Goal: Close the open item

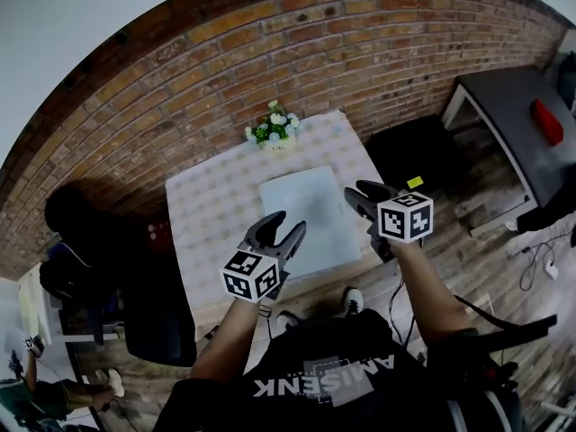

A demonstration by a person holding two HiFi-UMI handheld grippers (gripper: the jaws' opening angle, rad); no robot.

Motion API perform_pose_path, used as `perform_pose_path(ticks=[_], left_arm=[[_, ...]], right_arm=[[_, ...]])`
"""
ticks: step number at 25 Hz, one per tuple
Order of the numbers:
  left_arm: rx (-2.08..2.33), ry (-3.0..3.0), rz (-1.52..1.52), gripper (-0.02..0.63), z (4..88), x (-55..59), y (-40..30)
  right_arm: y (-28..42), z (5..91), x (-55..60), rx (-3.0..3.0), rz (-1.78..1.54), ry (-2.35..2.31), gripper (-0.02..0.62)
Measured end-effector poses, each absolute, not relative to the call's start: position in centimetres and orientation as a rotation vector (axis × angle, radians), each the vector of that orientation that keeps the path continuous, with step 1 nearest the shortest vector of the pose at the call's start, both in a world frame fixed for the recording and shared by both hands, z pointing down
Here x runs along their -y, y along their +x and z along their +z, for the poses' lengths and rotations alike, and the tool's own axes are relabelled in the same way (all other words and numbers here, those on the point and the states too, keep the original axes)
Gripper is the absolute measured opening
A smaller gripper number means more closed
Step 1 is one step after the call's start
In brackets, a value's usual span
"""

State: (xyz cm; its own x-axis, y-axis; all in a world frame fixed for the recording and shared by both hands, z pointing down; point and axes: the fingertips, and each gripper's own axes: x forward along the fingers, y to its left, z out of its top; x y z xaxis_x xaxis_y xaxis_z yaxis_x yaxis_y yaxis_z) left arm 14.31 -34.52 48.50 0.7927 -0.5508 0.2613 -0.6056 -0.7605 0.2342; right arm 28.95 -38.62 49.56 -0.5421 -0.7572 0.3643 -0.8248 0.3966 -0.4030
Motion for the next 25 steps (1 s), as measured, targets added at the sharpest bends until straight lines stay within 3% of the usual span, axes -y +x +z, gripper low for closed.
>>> perform_pose_path(ticks=[4,17,25], left_arm=[[0.925,2.712,0.145,0.219,45.0,34.7,11.8],[1.221,2.648,0.01,0.027,39.7,37.3,2.8],[1.345,2.626,-0.032,0.014,37.1,38.2,-2.0]], right_arm=[[28.1,46.4,37.9,2.552,0.76,1.486,0.141],[24.3,38.5,36.8,2.596,0.487,1.586,0.071],[23.7,35.6,36.7,2.56,0.325,1.7,0.051]])
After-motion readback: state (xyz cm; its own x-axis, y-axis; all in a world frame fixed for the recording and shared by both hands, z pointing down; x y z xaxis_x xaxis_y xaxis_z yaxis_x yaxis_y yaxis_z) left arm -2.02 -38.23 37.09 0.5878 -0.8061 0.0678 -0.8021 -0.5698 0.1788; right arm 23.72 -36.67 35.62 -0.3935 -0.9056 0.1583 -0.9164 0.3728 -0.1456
